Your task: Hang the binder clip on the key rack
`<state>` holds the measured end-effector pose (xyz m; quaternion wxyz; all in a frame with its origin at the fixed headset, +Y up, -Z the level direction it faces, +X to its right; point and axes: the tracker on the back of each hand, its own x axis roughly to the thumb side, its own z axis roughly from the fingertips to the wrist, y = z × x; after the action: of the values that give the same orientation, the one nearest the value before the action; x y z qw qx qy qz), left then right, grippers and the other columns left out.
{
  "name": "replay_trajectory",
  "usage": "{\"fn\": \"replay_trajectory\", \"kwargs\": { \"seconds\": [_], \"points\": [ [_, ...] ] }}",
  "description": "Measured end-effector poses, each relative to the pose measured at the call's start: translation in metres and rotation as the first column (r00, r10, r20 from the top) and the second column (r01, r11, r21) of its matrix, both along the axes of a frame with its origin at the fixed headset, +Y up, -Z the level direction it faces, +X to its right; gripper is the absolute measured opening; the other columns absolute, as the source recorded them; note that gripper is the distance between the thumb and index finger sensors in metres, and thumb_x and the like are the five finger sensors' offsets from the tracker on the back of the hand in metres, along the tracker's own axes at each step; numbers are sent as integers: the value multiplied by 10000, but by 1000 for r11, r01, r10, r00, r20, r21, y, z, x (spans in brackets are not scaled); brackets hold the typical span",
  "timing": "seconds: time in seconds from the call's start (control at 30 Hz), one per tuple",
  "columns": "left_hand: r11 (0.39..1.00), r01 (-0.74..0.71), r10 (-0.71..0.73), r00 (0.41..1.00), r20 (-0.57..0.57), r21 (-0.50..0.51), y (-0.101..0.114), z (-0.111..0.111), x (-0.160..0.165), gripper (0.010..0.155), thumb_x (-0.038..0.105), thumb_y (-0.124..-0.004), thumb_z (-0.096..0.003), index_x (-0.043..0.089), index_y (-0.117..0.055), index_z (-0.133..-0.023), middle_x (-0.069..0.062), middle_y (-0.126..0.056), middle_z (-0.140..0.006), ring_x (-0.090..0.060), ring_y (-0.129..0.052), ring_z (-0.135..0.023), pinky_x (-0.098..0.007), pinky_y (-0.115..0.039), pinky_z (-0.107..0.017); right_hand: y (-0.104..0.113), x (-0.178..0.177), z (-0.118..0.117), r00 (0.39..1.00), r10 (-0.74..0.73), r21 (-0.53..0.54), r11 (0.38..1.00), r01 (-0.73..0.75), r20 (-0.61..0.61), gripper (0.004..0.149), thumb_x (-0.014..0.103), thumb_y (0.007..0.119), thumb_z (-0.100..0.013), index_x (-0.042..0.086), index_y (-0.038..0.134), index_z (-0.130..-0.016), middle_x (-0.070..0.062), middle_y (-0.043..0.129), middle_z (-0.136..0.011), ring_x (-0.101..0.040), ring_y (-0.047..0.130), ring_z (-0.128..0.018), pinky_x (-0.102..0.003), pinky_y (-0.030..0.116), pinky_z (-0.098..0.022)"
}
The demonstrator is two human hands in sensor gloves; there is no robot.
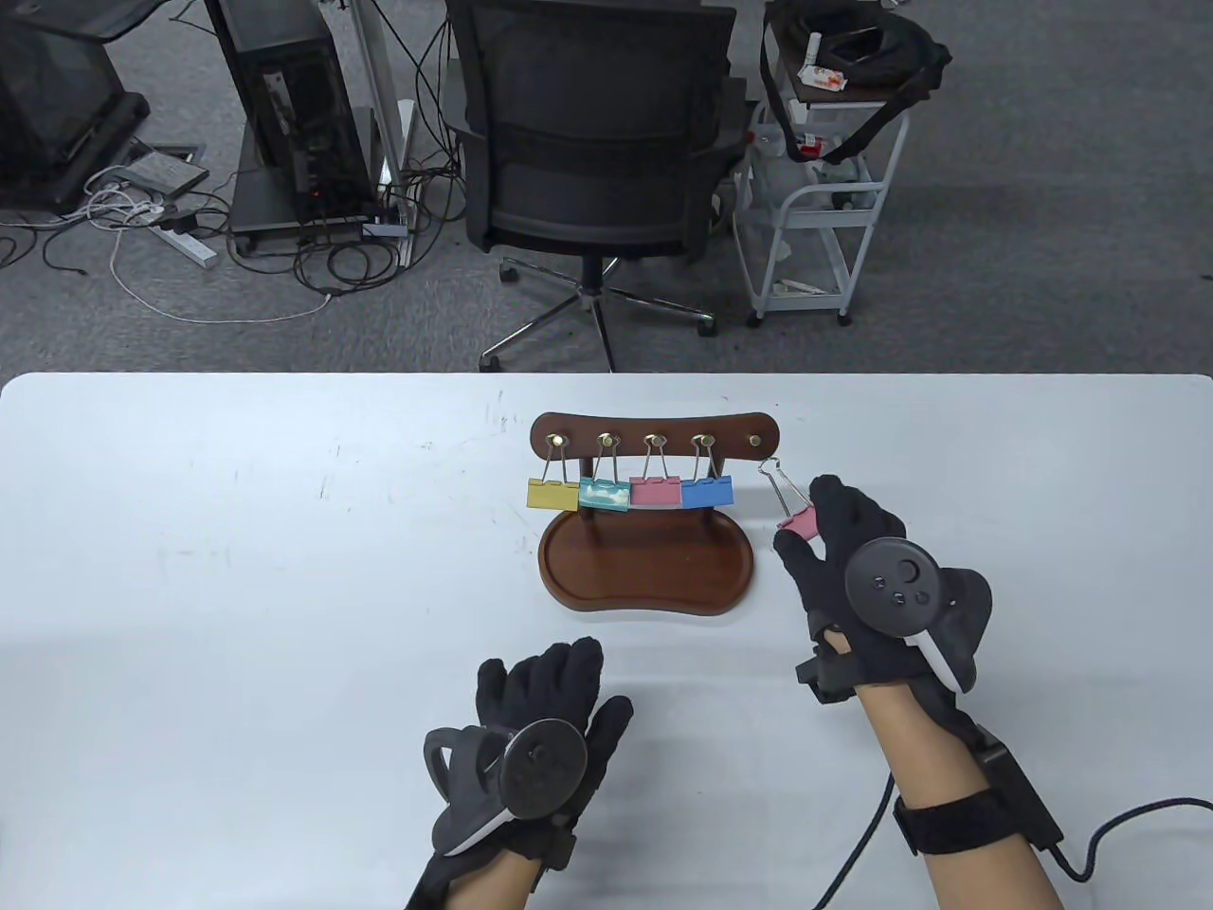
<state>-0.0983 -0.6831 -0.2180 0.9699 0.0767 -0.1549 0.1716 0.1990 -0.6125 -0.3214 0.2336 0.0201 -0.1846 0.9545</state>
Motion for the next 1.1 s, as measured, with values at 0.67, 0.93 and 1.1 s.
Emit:
{"fn": "replay_trajectory", "kwargs": {
  "seconds": [0.67, 0.93, 1.1],
  "points": [
    [1000, -15, 15, 1000, -7, -17, 0, -1, -2, 705, 481, -768, -579, 10, -714, -1101, -283, -819, -1037, -556, -856, -880, -804, -491, -676, -10, -13, -35, 997, -47, -63, 997, 51, 69, 731, 448, 862, -506, 26, 684, -1077, -255, 772, -1031, -544, 767, -851, -674, 635, -608],
    [1000, -17, 16, 1000, -9, -24, 0, -1, -2, 707, 481, -768, -578, 12, -711, -1103, -282, -820, -1038, -556, -855, -880, -804, -490, -678, -20, -14, -42, 996, -19, -81, 996, 26, 84, 727, 446, 859, -512, 30, 679, -1080, -256, 760, -1037, -547, 759, -853, -675, 630, -611],
    [1000, -17, 16, 1000, -8, -26, 1, -1, -2, 707, 481, -768, -579, 9, -712, -1103, -284, -820, -1037, -556, -854, -881, -804, -491, -677, -31, -16, -50, 996, -2, -117, 993, 12, 85, 730, 428, 863, -510, 38, 659, -1093, -276, 716, -1051, -560, 731, -859, -685, 615, -616]
  ]
}}
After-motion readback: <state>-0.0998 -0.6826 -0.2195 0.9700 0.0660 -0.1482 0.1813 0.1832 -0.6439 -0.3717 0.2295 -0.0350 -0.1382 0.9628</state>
